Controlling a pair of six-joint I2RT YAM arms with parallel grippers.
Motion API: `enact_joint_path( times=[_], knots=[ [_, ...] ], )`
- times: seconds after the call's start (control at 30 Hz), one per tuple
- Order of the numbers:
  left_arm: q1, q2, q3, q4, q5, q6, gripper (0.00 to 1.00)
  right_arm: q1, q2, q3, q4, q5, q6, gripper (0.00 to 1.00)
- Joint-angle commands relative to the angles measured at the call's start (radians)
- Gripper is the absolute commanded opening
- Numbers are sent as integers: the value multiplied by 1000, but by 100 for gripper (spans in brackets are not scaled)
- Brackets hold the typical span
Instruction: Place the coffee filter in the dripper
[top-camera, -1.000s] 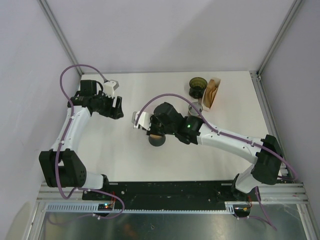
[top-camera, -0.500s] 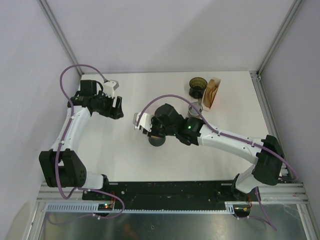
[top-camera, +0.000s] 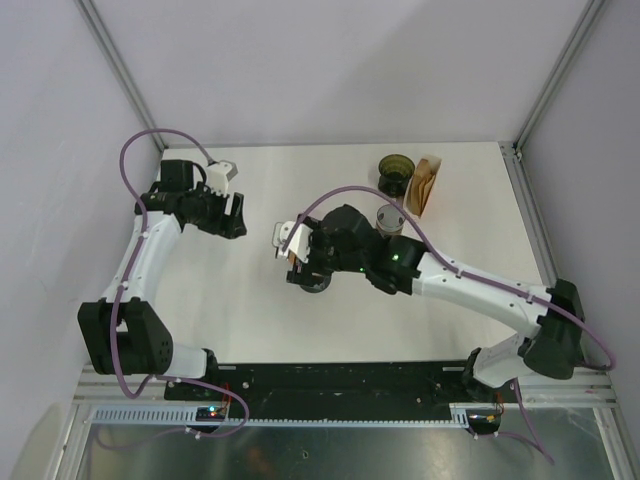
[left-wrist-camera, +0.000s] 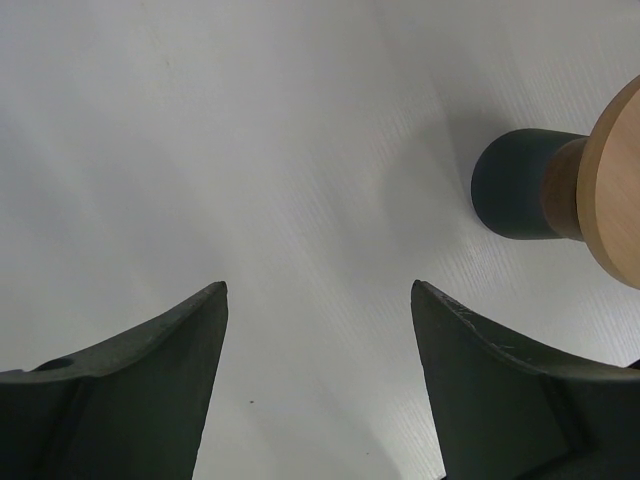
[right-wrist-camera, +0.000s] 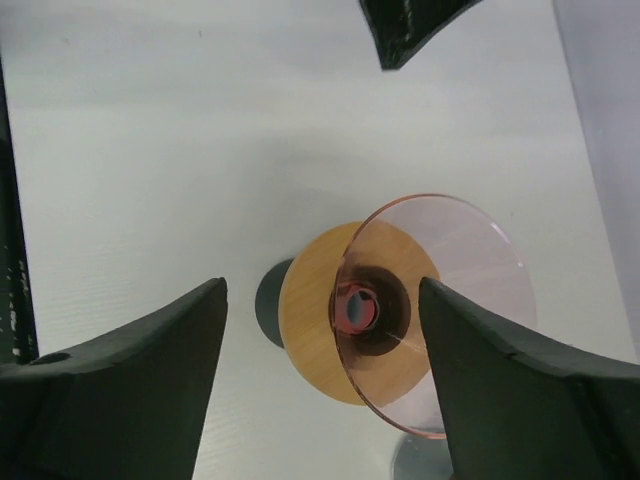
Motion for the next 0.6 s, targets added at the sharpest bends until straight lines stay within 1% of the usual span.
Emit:
enact_joint_path(
  times=[0.0, 0.1, 0.13, 0.2, 0.3, 0.33, 0.4, 0.47, 0.5, 0.57],
  knots=[
    [-20, -11, 65, -17, -24, 26, 79, 6, -94, 4, 62, -68, 19, 86],
    [-39, -16, 94, -34, -31, 27, 79, -6, -136, 5, 85, -95, 69, 96],
    [-45, -17, 110, -40, -29, 24, 79, -14, -147, 5, 101, -97, 97, 98],
    [-58, -22, 141, -49, -3, 11, 78, -60, -162, 14, 137, -108, 209, 99],
    [-95, -34, 190, -58, 43, -27, 76, -188, -148, 54, 135, -148, 423, 99],
    [-116, -38, 208, -59, 51, -42, 75, -223, -135, 67, 109, -132, 469, 99],
    [-156, -44, 238, -60, 53, -75, 73, -255, -105, 102, 41, -42, 536, 99],
    [-198, -51, 268, -60, 52, -107, 71, -271, -69, 141, -38, 43, 575, 97],
    [-222, -54, 279, -60, 52, -123, 70, -278, -52, 158, -69, 64, 593, 93],
    [-262, -56, 301, -61, 55, -152, 68, -296, -16, 175, -119, 79, 626, 81]
  ],
)
